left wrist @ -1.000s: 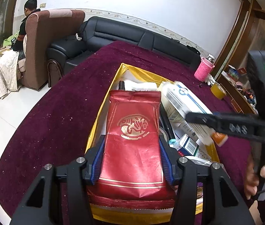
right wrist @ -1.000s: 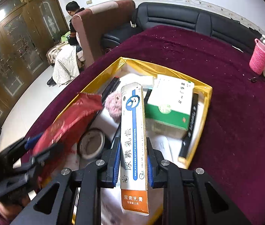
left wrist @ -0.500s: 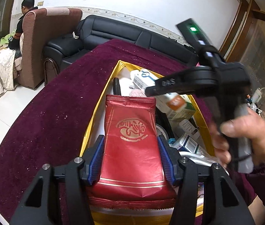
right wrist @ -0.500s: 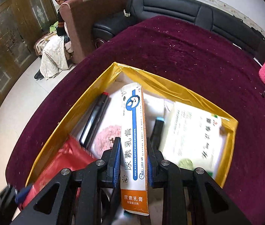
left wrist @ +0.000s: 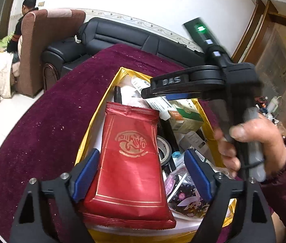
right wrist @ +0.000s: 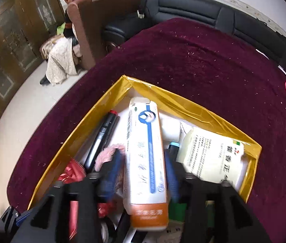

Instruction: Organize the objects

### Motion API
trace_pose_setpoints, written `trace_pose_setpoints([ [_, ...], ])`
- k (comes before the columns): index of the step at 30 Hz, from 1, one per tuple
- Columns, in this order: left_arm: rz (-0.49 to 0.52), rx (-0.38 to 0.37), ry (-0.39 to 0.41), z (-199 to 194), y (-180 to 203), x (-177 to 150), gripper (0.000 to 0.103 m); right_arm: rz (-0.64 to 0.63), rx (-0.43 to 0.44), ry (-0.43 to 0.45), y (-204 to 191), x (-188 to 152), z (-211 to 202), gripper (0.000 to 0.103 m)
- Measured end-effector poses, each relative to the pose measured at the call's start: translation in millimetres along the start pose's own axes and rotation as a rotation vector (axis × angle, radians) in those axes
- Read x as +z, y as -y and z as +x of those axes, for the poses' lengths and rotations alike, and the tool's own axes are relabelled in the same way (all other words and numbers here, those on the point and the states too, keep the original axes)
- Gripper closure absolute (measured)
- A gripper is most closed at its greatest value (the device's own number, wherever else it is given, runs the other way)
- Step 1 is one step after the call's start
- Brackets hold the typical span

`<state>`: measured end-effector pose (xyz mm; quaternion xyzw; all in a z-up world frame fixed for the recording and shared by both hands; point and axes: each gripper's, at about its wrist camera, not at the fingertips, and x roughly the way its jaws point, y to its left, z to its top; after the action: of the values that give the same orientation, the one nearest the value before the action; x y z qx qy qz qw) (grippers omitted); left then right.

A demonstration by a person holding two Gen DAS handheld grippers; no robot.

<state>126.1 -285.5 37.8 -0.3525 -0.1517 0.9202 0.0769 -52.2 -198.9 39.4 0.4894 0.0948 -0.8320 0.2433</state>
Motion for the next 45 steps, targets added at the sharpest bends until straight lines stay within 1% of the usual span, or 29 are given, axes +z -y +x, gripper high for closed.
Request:
trace_pose_setpoints([
  [1,0.008,0.013,0.007,-0.9,2.4,0.5,0.013,-0.007,-0.001,0.019,-0.9,-3.1,-7.0,0.033],
  [5,0.025,0.055,0.049,-13.0,11.6,2.6,0.010,-0.071,-0.055,0.124,-7.4,-21.5,-45.3,0.025],
  [9,0.056,0.117,0.116,-29.8,26.8,7.3,0.007,-0.092,-0.073,0.225,-6.9,-42.8,-84.1,0.012],
  [11,0.083,0.162,0.167,-41.4,38.8,8.1,0.004,-0.082,-0.071,0.256,-2.2,-54.3,-98.6,0.009],
  [13,0.104,0.199,0.214,-52.0,49.6,8.6,0.000,-0.071,-0.077,0.275,2.1,-65.9,-108.1,0.008],
  [16,0.140,0.266,0.272,-65.4,66.8,7.0,0.000,-0.047,-0.081,0.283,13.2,-82.0,-117.9,0.008],
  [21,0.174,0.362,0.321,-79.7,89.2,5.4,0.000,0.002,-0.088,0.287,33.3,-109.4,-127.5,0.007],
  [25,0.153,0.383,0.335,-87.9,100.0,3.8,0.000,0.026,-0.094,0.303,46.0,-130.1,-137.0,0.007],
  [28,0.135,0.439,0.333,-88.4,107.2,0.8,0.000,0.024,-0.118,0.323,52.0,-143.4,-144.1,0.007],
  [31,0.108,0.463,0.324,-89.2,111.5,-0.7,0.000,0.019,-0.136,0.349,53.9,-155.3,-152.4,0.007],
  [32,0.098,0.460,0.319,-89.2,111.7,-0.6,0.000,0.019,-0.140,0.358,55.0,-159.4,-155.4,0.007],
  [35,0.057,0.404,0.293,-90.5,109.7,-0.7,0.000,0.021,-0.144,0.381,55.9,-170.6,-162.6,0.006],
  [37,0.039,0.381,0.283,-91.3,109.0,-0.7,0.000,0.022,-0.150,0.399,55.6,-178.1,-166.6,0.005],
  [42,0.067,0.441,0.308,-92.8,118.6,-4.0,0.000,0.006,-0.175,0.420,52.8,-191.8,-167.4,0.003],
  [45,0.075,0.440,0.307,-93.0,121.4,-4.5,0.000,-0.002,-0.183,0.423,52.2,-197.0,-166.0,0.002],
])
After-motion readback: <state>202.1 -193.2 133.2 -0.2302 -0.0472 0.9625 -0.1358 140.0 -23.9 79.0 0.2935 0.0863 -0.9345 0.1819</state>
